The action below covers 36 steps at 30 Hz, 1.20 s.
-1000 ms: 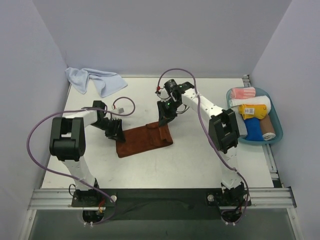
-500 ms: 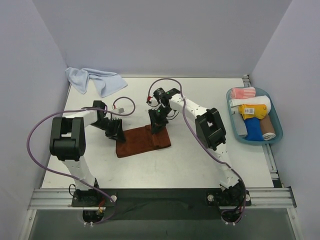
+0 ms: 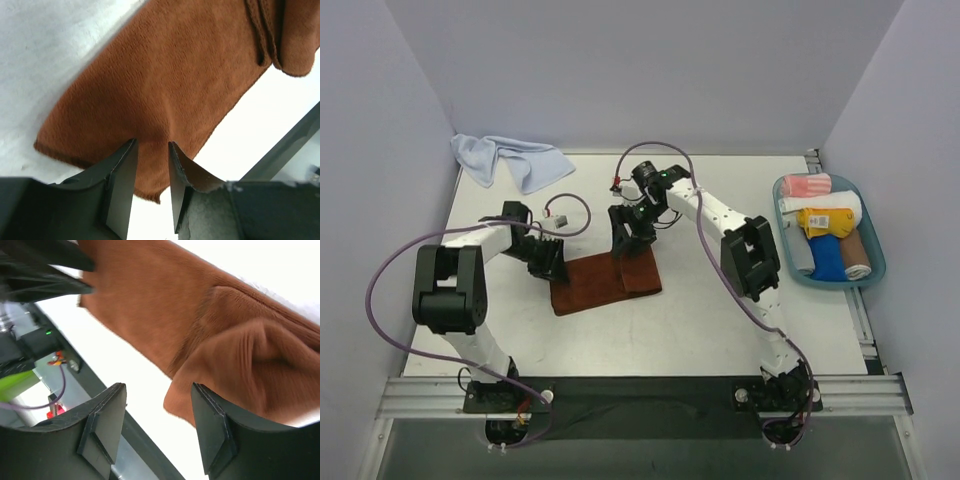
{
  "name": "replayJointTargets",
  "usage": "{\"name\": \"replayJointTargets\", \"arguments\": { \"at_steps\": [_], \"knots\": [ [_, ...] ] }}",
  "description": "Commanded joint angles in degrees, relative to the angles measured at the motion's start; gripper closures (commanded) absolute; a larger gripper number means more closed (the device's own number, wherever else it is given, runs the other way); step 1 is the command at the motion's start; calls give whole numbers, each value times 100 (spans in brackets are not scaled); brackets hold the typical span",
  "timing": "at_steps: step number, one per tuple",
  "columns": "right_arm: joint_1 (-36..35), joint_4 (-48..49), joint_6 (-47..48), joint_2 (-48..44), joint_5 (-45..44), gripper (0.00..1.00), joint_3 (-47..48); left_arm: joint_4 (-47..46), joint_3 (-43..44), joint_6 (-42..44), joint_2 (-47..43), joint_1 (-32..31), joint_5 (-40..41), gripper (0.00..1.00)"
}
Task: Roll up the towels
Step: Fold the towel
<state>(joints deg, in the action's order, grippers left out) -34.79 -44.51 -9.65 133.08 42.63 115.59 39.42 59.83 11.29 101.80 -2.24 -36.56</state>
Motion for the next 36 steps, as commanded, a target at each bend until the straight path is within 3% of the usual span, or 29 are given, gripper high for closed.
{"name": "replayJointTargets", "arguments": {
  "at_steps": [1, 5, 12, 21, 29, 36],
  "knots": [
    [322, -190, 420, -976, 404, 46, 130, -40, -50, 260, -555, -109, 157, 59],
    [762, -163, 420, -573, 89, 50, 551, 30, -16, 295, -582, -390, 595, 61],
    [833, -146, 622, 394, -203, 53, 895, 250, 213, 339, -30, -742, 1212, 64],
    [886, -23, 772, 395, 140, 60, -114, 295, 976, 497, 920, -743, 1458, 67],
    [772, 390, 561, -703, 736, 63, -2221, 470, 3111, 822, 2263, -944, 1274, 65],
    [297, 470, 508, -1564, 1072, 60, -3551, 733, 5142, 963, 3109, -1428, 1089, 49]
  ]
}}
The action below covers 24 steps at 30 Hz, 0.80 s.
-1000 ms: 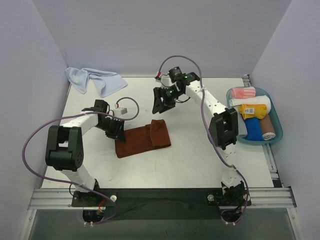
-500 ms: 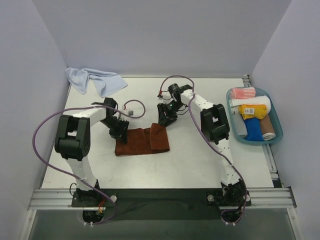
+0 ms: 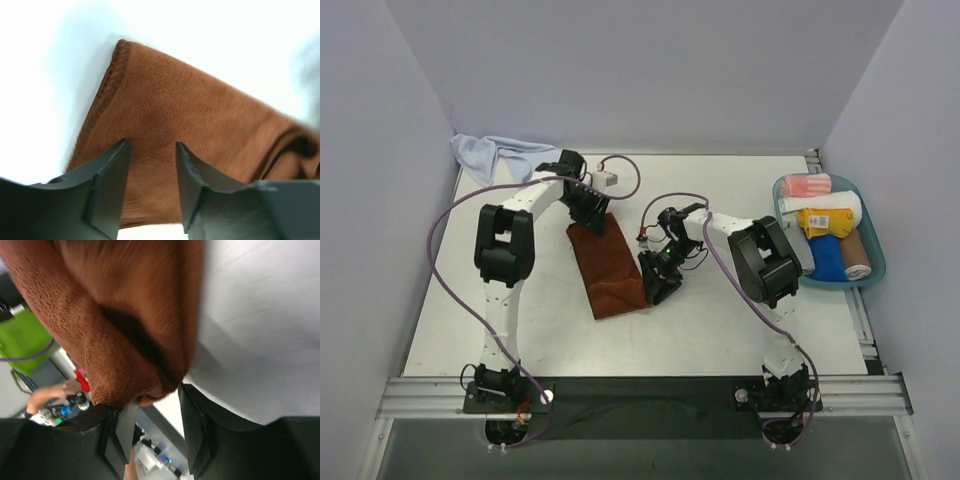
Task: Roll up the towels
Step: Fold the towel
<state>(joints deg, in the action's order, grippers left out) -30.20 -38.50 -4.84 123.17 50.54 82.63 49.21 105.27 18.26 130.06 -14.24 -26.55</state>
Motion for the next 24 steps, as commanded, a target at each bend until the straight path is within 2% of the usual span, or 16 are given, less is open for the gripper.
{"name": "replayJointTargets", "arguments": {
  "at_steps": [1, 5, 9, 12, 16, 20, 22, 24],
  "knots": [
    [-110, -140, 71, -619, 220, 60, -308, -167, 765, 213, 318, -263, 97, 47],
    [417, -184, 115, -856, 61, 60, -397, -122, 943, 64, -22, -185, -34, 44],
    [778, -167, 229, -1321, 78, 59, -344, -148, 260, -111, -814, 87, -788, 43],
    [708, -35, 317, -1541, 78, 59, -370, -324, -409, -270, -1517, 290, -1185, 43],
    [533, 175, 440, -1770, 193, 60, -519, -561, -2014, -26, -2475, 325, -1721, 42],
    [69, 203, 588, -1867, 150, 62, -564, -860, -3158, 63, -3353, 290, -1924, 41],
    [-170, 211, 694, -1911, -70, 57, -590, -974, -3486, 55, -3522, 308, -2021, 39],
    [-459, 238, 774, -1868, -359, 47, -616, -1088, -3838, -15, -3698, 334, -2143, 38]
  ]
}}
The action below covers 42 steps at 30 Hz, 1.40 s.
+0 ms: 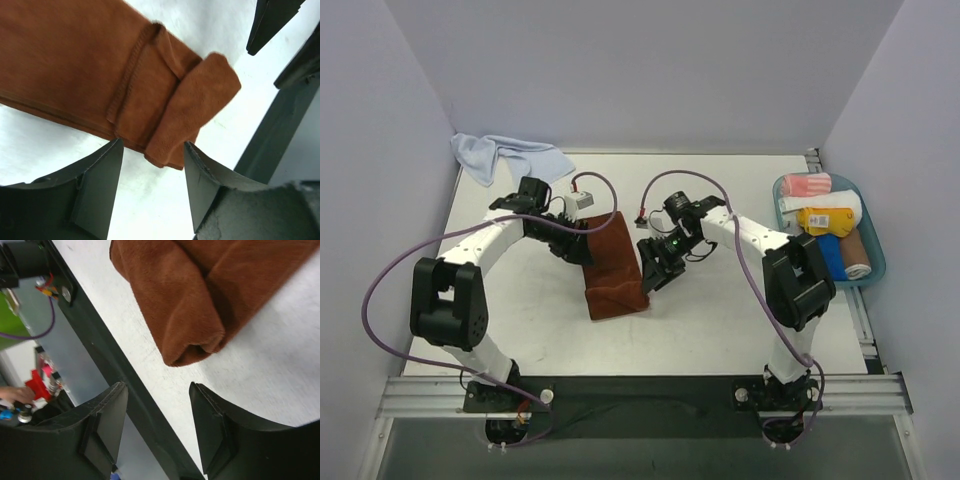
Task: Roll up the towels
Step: Fold the towel, then roll the towel
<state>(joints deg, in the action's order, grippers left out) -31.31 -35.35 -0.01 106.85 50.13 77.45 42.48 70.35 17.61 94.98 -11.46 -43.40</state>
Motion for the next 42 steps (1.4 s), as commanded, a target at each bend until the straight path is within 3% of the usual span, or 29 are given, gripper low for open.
{"name": "replayJointTargets", "arguments": {
  "at_steps": [1, 9, 14, 17, 18, 24, 35, 38, 42],
  "knots": [
    [-410, -42, 309, -217, -415, 46, -116, -451, -442, 33, -251, 65, -511, 37],
    [-648, 64, 309, 380, -1057, 57, 323, -890, -1014, -55, -446, -225, -248, 34],
    [-622, 72, 300, 539, -1102, 59, 464, -1022, -1216, -99, -278, -242, -248, 34],
    [-604, 90, 265, 626, -1111, 68, 560, -1145, -1295, -143, -252, -251, -283, 35],
    [-596, 116, 247, 670, -1111, 76, 587, -1189, -1304, -169, -252, -251, -318, 35],
    [-412, 186, 1, 855, -743, 100, 885, -1286, -1471, -126, -410, -251, -372, 36],
    [-121, 494, -544, 1426, -565, 100, 991, -1488, -1445, -214, -15, -304, 217, 45],
    [-130, 521, -535, 1681, -610, 100, 921, -1497, -1523, -82, -189, -295, 60, 47],
    [-165, 556, -596, 1857, -618, 100, 798, -1786, -1866, 268, -962, -444, 348, 38]
  ]
}}
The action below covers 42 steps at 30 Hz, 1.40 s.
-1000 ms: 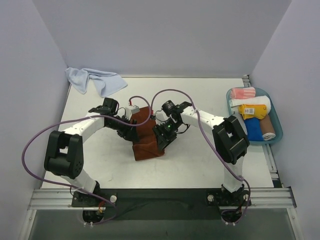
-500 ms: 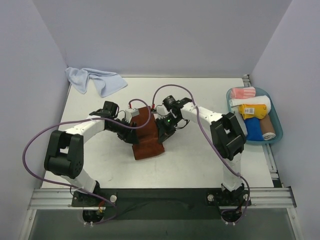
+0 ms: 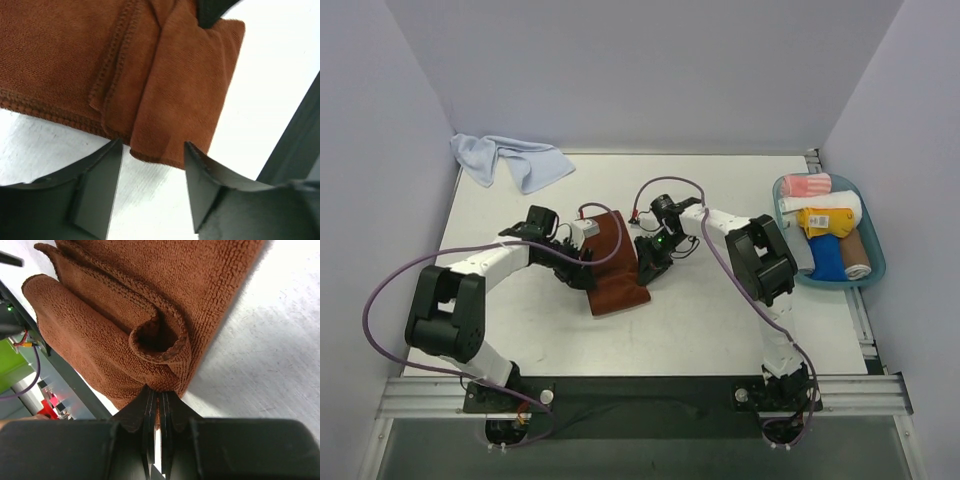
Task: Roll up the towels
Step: Roll the towel
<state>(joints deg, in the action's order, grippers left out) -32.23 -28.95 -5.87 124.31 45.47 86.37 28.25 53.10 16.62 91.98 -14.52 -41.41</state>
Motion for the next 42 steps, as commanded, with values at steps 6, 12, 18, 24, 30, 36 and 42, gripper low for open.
{"name": "replayJointTargets", "arguments": {
  "at_steps": [6, 12, 18, 24, 30, 36, 42],
  "knots": [
    [-143, -58, -327, 23, -171, 100, -234, -276, -484, 1051, -1534, -1303, 1517, 27],
    [-170, -41, -783, -56, -153, 100, -366, -653, -880, 1588, -1552, -2510, 3005, 27],
    [-117, -49, -1004, 5, 14, 100, -375, -1031, -916, 2046, -1227, -3170, 3665, 30],
    [-21, -32, -1022, -144, 207, 100, -401, -1033, -1179, 2345, -911, -3373, 3860, 51],
    [251, -49, -565, -890, 67, 85, -577, -217, -1083, 2389, -515, -3224, 2938, 86],
    [779, 126, 243, -2322, -390, 60, -1025, 996, -259, 2653, -120, -2723, 1567, 90],
    [1114, 39, 1269, -3728, -706, 46, -1394, 2394, 797, 3118, 881, -2038, 460, 86]
  ]
}}
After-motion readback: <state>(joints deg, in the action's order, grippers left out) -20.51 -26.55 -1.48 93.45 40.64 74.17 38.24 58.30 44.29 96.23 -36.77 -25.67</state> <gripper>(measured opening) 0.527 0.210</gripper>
